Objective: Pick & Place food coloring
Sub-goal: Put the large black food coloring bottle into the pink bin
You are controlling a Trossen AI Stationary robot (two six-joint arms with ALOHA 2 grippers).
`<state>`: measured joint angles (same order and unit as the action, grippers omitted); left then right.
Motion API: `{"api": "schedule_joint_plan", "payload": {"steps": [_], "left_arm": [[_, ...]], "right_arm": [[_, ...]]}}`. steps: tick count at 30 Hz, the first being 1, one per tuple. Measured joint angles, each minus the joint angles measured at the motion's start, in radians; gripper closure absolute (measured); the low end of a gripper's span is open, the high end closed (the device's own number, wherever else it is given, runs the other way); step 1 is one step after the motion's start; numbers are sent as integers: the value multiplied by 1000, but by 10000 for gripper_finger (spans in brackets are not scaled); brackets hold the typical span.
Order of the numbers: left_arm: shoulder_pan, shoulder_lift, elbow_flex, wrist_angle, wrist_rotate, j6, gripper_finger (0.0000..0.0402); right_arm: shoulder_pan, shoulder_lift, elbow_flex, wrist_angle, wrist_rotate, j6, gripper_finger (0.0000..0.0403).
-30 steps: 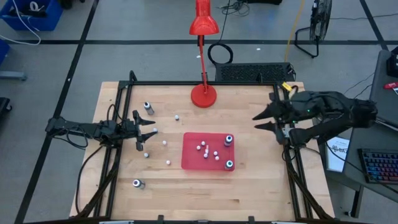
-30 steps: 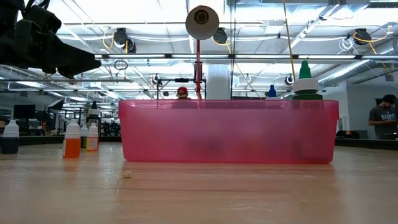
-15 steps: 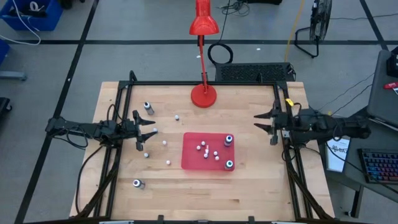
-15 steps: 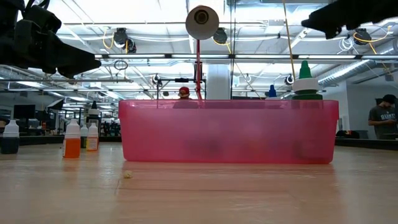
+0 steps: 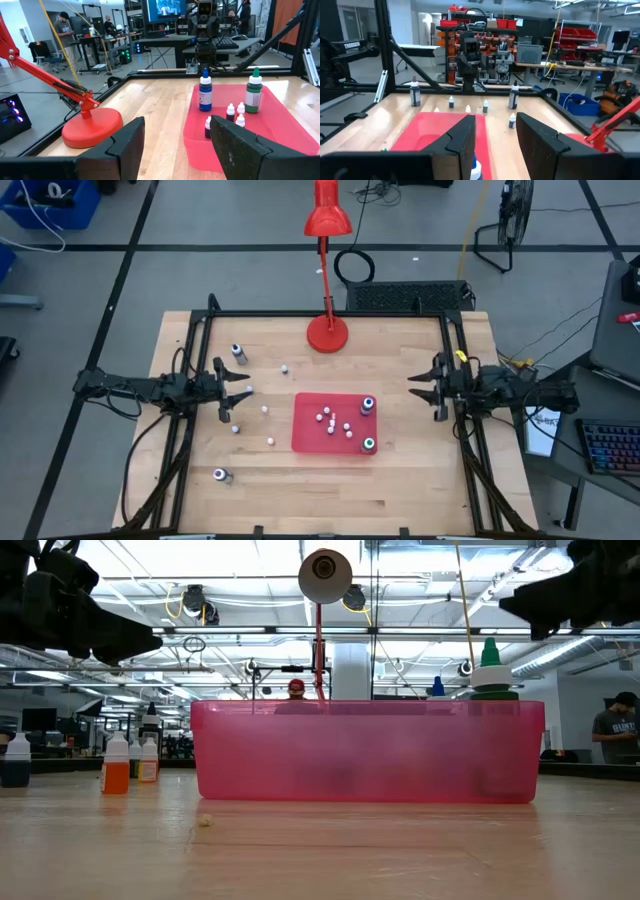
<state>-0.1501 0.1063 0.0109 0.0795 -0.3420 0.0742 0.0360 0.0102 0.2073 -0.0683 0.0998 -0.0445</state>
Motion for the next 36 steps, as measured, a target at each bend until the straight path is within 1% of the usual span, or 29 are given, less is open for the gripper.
{"api": "schedule_joint_plan", "payload": {"steps": [3, 6, 9, 10, 13, 16, 19, 36], "left_arm": [[0, 0, 0, 0, 0, 0, 176], [0, 0, 0, 0, 0, 0, 176], [0, 0, 0, 0, 0, 0, 176], [0, 0, 0, 0, 0, 0, 176], [0, 0, 0, 0, 0, 0, 176], [0, 0, 0, 0, 0, 0, 176], [0, 0, 0, 0, 0, 0, 176], [0, 0, 0, 0, 0, 0, 176]], "right_arm": [[0, -1, -54, 28, -1, 6, 273], [0, -3, -116, 123, -6, 27, 273], [0, -1, -181, 239, -51, 44, 273], [0, -5, -187, 247, -68, 49, 273], [0, 3, -188, 183, -85, 65, 273], [0, 2, -188, 184, -82, 69, 273], [0, 5, -189, 146, -77, 57, 273], [0, 4, -191, 139, -76, 60, 273]]}}
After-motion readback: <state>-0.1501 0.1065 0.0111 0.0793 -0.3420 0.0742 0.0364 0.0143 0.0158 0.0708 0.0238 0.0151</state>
